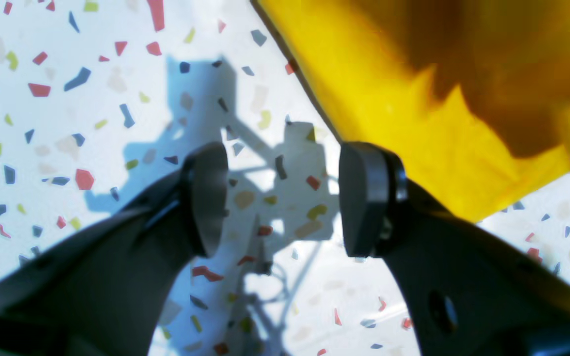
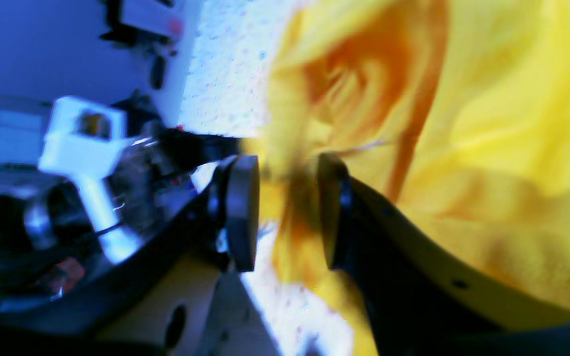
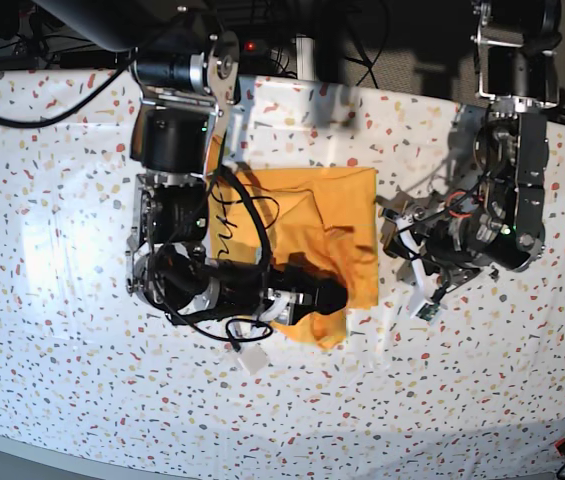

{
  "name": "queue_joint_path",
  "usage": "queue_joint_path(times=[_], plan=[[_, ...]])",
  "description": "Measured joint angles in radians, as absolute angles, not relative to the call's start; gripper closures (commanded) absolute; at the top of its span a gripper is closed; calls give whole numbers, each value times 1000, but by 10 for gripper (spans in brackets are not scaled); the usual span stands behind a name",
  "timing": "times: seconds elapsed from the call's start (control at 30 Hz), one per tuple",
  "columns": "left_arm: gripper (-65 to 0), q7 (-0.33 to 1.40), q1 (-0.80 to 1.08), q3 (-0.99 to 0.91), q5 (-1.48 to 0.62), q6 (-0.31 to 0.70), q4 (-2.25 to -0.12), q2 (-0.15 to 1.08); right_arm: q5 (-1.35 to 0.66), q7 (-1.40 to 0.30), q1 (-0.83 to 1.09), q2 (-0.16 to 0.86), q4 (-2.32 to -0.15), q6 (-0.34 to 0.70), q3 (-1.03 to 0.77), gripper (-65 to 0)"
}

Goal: Fold the T-shirt properly

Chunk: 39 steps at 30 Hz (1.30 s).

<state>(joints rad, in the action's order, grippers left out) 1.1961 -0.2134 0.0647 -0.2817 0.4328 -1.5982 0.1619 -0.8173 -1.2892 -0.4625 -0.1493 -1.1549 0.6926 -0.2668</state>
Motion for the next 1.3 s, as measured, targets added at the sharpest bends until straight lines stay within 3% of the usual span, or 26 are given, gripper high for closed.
queue_joint_path(times=[0.1, 0.27, 0.53, 0.63, 0.73, 1.07, 1.3], plan=[[-344, 1193, -213, 65, -281, 433, -1598, 161, -889, -1366, -462, -150, -1155, 693, -203, -204], [-344, 1186, -213, 65, -216, 434, -1598, 164, -901, -1343, -463, -154, -1155, 693, -129, -204], [-344, 1151, -213, 64, -86, 308, -1598, 302, -1287, -1345, -482, -152, -1155, 693, -125, -204], [-344, 1140, -213, 66, -91, 262, -1598, 337, -1332, -1370, -517, -152, -1155, 693, -125, -204], [-344, 1134, -213, 66, -90, 261, -1598, 364, -1235, -1367, -572, -152, -1158, 693, -141, -204], [-344, 1110, -213, 66, -89, 261, -1598, 366, -572, -1320, -570, -126, -1296, 694, -311, -204], [-344, 1110, -213, 66, -90, 261, -1598, 366, -455, -1280, -480, -112, -1296, 686, -305, -204]])
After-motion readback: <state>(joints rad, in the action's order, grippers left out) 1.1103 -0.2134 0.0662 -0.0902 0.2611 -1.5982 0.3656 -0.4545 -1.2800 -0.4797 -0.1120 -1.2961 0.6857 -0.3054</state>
